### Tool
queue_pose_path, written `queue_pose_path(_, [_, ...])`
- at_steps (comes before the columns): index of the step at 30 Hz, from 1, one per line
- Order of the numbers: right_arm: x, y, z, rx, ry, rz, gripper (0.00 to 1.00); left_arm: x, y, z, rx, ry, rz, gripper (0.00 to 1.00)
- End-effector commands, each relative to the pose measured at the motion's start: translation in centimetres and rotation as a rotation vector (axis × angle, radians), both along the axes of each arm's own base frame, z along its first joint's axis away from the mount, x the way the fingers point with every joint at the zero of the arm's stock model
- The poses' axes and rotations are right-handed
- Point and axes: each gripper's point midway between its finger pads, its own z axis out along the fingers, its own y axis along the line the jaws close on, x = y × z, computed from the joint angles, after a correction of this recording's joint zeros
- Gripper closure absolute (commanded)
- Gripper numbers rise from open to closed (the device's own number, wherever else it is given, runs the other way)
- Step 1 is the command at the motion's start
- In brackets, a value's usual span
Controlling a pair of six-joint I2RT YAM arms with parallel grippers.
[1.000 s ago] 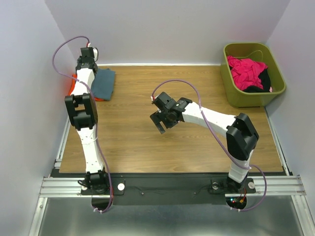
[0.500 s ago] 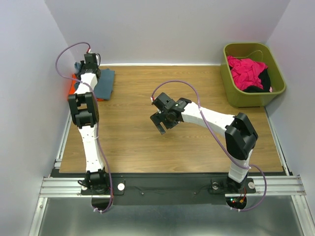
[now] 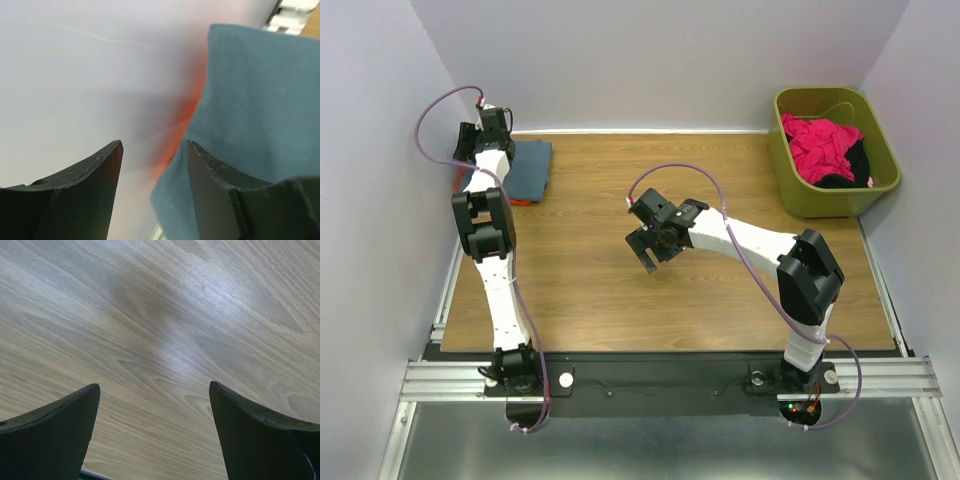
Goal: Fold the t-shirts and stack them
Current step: Neatly place the folded tshirt to the corner
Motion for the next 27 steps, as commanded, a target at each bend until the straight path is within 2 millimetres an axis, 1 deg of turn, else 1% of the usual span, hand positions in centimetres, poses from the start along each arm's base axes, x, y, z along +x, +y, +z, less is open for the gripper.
queue_pose_path(1, [0.9, -0.7, 1.3, -0.029, -0.061, -0.022, 0.05, 1.1, -2.0, 5.4, -0.103, -0.213, -0.054, 0.35])
queue_pose_path(2, [1.3, -1.4, 1.3, -0.050, -0.085, -0.048, 0.05, 1.6, -3.6, 5.7, -0.182, -0.256, -0.107, 0.35])
queue_pose_path(4, [1.6, -2.1, 1.8, -0.063, -0.113, -0.076, 0.05, 2.0, -5.1, 5.6, -0.275, -0.304, -0.149, 0.35])
queue_pose_path(5, [1.9, -2.8, 2.2, -0.062, -0.129, -0.111, 0.05, 2.3, -6.4, 5.5, -0.349, -0.343, -0.183, 0.35])
queue_pose_path(6, [1.8, -3.0, 2.0, -0.066, -0.128, -0.121, 0.04, 2.3, -6.4, 5.9, -0.361, -0.362, -0.175, 0.35])
queue_pose_path(7, [2.2, -3.6, 2.7, -0.053, -0.141, -0.151, 0.05, 2.3, -6.8, 5.2, -0.390, -0.361, -0.187, 0.35])
queue_pose_path(8, [2.2, -4.3, 2.6, -0.055, -0.141, -0.171, 0.05, 2.4, -7.0, 4.6, -0.414, -0.370, -0.176, 0.35])
queue_pose_path(10, [2.5, -5.6, 2.8, -0.046, -0.143, -0.214, 0.05, 2.2, -6.4, 3.5, -0.433, -0.366, -0.156, 0.35])
queue_pose_path(11, [2.6, -6.2, 3.4, -0.037, -0.153, -0.233, 0.05, 2.1, -6.0, 3.0, -0.443, -0.365, -0.141, 0.35])
queue_pose_path(12, [2.6, -7.1, 3.1, -0.040, -0.149, -0.258, 0.05, 1.9, -5.0, 1.8, -0.466, -0.362, -0.110, 0.35])
queue_pose_path(13, [2.7, -7.6, 3.1, -0.039, -0.153, -0.272, 0.05, 1.7, -4.4, 1.3, -0.479, -0.362, -0.094, 0.35])
queue_pose_path(14, [2.9, -8.1, 3.7, -0.028, -0.170, -0.286, 0.05, 1.5, -3.9, 0.4, -0.500, -0.365, -0.070, 0.35])
queue_pose_path(15, [2.9, -8.6, 3.7, -0.028, -0.175, -0.301, 0.05, 1.3, -3.3, -0.2, -0.519, -0.373, -0.052, 0.35])
queue_pose_path(16, [2.9, -9.3, 3.5, -0.036, -0.173, -0.322, 0.05, 0.8, -2.0, -0.9, -0.559, -0.382, -0.021, 0.35])
queue_pose_path(17, [2.9, -9.7, 3.5, -0.038, -0.179, -0.332, 0.05, 0.7, -1.6, -1.4, -0.579, -0.386, -0.005, 0.35])
queue_pose_path(18, [3.1, -10.4, 4.0, -0.034, -0.199, -0.359, 0.05, 0.5, -1.2, -2.3, -0.604, -0.371, 0.006, 0.35])
queue_pose_path(19, [3.1, -10.8, 4.2, -0.032, -0.205, -0.372, 0.04, 0.4, -0.9, -2.6, -0.616, -0.364, 0.016, 0.35])
queue_pose_path(20, [3.0, -11.3, 4.0, -0.035, -0.206, -0.385, 0.05, 0.2, -0.4, -2.7, -0.616, -0.363, 0.029, 0.35])
queue_pose_path(22, [3.1, -12.4, 4.5, -0.022, -0.224, -0.422, 0.05, 0.0, -0.2, -2.2, -0.601, -0.364, 0.035, 0.35])
queue_pose_path(23, [3.1, -12.7, 4.8, -0.017, -0.230, -0.433, 0.05, -0.1, -0.3, -1.2, -0.601, -0.381, 0.033, 0.35])
queue_pose_path(24, [3.2, -13.3, 5.4, -0.006, -0.248, -0.457, 0.05, -0.3, -0.4, -1.0, -0.604, -0.385, 0.038, 0.35])
queue_pose_path(25, [3.3, -13.6, 5.4, -0.009, -0.252, -0.470, 0.04, -0.4, -0.5, -0.5, -0.608, -0.394, 0.040, 0.35])
queue_pose_path(26, [3.4, -14.0, 6.1, 0.005, -0.271, -0.484, 0.05, -0.6, -0.6, -0.2, -0.613, -0.399, 0.043, 0.34])
queue_pose_path(27, [3.4, -14.7, 6.4, 0.004, -0.286, -0.507, 0.05, -1.0, -0.9, 0.8, -0.632, -0.410, 0.049, 0.34])
